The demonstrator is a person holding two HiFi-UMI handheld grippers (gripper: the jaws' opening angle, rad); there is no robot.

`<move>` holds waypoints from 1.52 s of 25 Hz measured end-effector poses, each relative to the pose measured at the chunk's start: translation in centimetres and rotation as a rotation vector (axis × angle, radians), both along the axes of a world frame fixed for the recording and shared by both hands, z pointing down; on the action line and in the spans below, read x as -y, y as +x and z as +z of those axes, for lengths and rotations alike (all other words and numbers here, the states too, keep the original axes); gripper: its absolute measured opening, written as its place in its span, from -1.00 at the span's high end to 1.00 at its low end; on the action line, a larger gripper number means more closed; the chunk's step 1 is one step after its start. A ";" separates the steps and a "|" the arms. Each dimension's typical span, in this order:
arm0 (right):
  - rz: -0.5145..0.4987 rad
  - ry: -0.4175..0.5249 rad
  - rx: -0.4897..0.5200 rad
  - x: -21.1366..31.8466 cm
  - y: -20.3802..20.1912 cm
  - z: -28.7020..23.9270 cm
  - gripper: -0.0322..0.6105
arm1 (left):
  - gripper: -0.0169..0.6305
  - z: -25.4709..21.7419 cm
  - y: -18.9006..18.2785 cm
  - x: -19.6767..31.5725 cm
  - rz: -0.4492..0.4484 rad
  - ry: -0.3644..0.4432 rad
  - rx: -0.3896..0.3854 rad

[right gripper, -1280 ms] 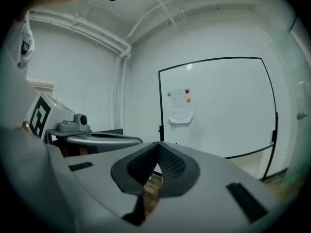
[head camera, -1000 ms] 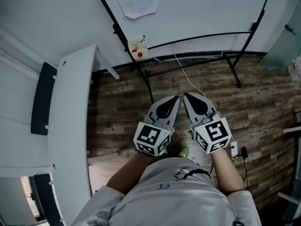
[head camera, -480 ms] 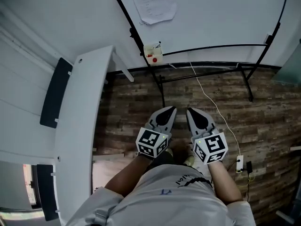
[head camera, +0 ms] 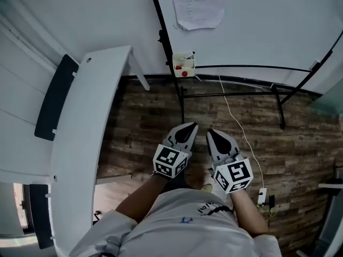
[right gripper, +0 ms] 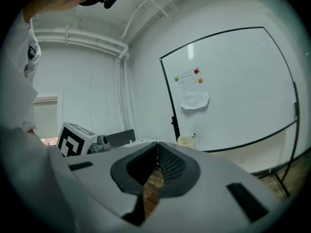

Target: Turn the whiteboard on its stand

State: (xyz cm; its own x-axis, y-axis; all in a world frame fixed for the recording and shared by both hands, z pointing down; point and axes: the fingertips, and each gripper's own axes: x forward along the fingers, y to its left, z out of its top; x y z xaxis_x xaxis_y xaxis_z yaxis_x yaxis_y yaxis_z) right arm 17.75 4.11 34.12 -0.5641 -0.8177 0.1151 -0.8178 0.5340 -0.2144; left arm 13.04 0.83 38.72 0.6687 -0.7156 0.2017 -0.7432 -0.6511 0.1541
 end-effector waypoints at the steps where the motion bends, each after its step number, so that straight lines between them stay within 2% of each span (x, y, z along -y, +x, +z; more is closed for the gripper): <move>1: 0.003 0.010 -0.005 1.3 -0.7 0.0 0.86 | 0.91 0.4 -0.8 1.4 -0.001 0.000 -0.005; 3: 0.018 0.021 -0.008 4.1 -2.0 0.3 0.86 | 0.91 1.3 -2.1 4.2 0.012 0.008 0.003; 7: 0.049 -0.007 -0.005 10.1 -5.1 1.6 0.86 | 0.91 2.7 -4.1 9.7 0.092 0.064 0.067; 10: 0.057 -0.022 -0.019 14.7 -8.3 2.6 0.86 | 0.91 4.7 -6.7 14.5 0.129 0.070 0.087; 15: 0.066 -0.056 -0.034 20.8 -11.8 4.5 0.86 | 0.91 8.8 -10.8 22.2 0.130 0.032 0.090; 20: 0.049 -0.084 -0.061 26.2 -15.0 8.8 0.86 | 0.91 12.9 -13.3 28.5 0.110 0.010 0.092; 26: 0.080 -0.123 -0.065 31.9 -16.8 14.7 0.86 | 0.91 17.7 -14.6 33.3 0.088 -0.030 0.071; 31: 0.060 -0.157 -0.089 33.0 -17.7 17.8 0.86 | 0.91 22.0 -15.5 36.1 0.105 -0.036 0.128; 32: 0.059 -0.163 -0.092 33.0 -17.8 18.2 0.86 | 0.89 22.9 -15.7 36.6 0.112 -0.039 0.141; 38: 0.057 -0.192 -0.107 33.0 -18.3 19.8 0.86 | 0.45 26.2 -15.2 40.1 0.175 -0.033 0.187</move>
